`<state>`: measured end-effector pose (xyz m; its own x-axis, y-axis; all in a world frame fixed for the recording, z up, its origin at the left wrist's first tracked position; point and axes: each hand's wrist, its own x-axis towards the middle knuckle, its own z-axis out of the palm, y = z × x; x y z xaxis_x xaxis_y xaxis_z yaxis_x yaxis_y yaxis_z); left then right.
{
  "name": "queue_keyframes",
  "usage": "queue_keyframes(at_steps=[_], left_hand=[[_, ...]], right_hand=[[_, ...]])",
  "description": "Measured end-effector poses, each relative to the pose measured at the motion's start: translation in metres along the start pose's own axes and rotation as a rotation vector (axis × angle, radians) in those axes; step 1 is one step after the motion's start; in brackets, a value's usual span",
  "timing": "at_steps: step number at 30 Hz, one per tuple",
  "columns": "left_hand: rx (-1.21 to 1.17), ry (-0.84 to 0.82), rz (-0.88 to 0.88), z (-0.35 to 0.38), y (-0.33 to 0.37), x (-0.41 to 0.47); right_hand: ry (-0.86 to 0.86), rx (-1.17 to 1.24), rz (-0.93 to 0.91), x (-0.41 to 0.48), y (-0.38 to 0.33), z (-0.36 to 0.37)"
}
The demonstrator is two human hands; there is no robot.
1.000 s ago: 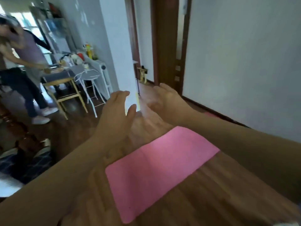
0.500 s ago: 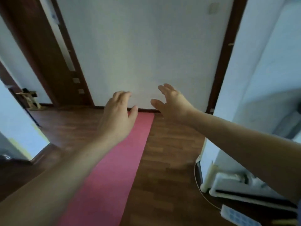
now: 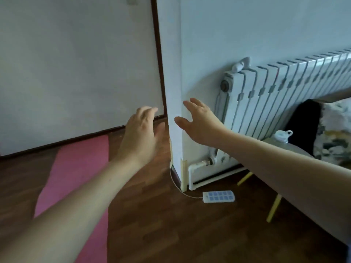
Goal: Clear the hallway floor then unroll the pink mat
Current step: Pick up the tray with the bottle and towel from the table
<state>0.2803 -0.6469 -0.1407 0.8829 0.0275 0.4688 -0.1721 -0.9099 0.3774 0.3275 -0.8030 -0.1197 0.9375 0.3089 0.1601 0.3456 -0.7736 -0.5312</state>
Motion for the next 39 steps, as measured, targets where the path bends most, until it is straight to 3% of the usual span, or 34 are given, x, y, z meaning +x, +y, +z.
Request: queue_keyframes(at_steps=[12, 23, 29, 39], left_hand=[[-0.157, -0.215, 0.191, 0.139, 0.157, 0.049], [-0.279, -0.437, 0.2, 0.318, 0.286, 0.094], [-0.228, -0.512, 0.219, 0.441, 0.298, 0.141], [-0.055, -0.672, 0.248, 0.69, 0.254, 0.195]], right_hand=[[0.099, -0.032, 0.332, -0.042, 0.19, -0.083], [0.159, 0.002, 0.659, -0.058, 0.397, -0.141], [0.199, 0.02, 0.835, -0.037, 0.504, -0.114], [0.276, -0.002, 1.066, -0.003, 0.692, 0.008]])
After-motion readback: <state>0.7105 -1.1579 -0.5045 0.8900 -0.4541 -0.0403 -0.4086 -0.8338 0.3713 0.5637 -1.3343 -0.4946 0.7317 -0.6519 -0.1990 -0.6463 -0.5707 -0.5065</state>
